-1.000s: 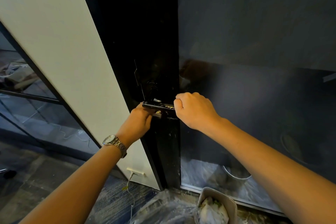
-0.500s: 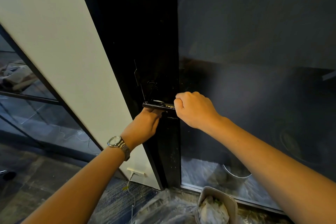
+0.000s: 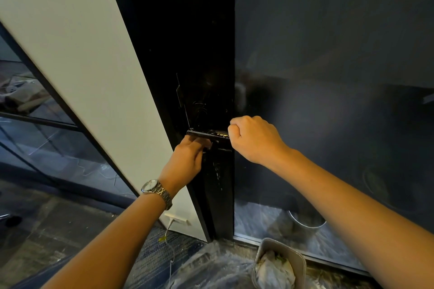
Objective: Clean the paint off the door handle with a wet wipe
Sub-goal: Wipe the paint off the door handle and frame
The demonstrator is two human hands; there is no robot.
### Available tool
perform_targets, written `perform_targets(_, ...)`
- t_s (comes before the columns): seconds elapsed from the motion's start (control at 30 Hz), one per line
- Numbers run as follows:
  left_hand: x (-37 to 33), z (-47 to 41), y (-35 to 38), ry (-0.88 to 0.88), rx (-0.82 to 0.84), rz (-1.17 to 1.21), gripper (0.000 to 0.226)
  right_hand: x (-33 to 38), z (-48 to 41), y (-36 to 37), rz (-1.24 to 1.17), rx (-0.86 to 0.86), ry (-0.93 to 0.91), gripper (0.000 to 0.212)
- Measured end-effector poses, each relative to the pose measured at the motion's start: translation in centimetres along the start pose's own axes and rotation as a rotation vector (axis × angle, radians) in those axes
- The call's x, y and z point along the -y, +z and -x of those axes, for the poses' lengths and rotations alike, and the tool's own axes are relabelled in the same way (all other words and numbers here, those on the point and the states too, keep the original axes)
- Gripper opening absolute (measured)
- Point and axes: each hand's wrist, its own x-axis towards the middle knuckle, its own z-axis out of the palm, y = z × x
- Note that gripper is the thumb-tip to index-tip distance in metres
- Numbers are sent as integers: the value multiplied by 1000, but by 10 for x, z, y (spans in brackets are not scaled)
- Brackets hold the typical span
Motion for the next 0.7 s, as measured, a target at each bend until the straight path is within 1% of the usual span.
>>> perform_targets(0.07,3,1,-3,64,50,-16,29,1,0,-1,-2,-5,13,34)
perform_targets(0.2,8,-4,-10,-10,-7,7,29,2,0,-1,0,-6,17,33)
perform_targets(0.33,0,1,-3,59,68,0,29,2,0,-2,0,3,11,34)
perform_targets(0.47,2,-7,-7,-39,23,22,28,0,0,-2,-11,11,2,32)
perform_targets(0.6,-4,-3,-2,42,104,8,31,0,1,-2,-10,15,-1,32)
perform_targets(0.7,5,-7,-4,-58,19,40,29,0,1,-2,-19,9,1,32)
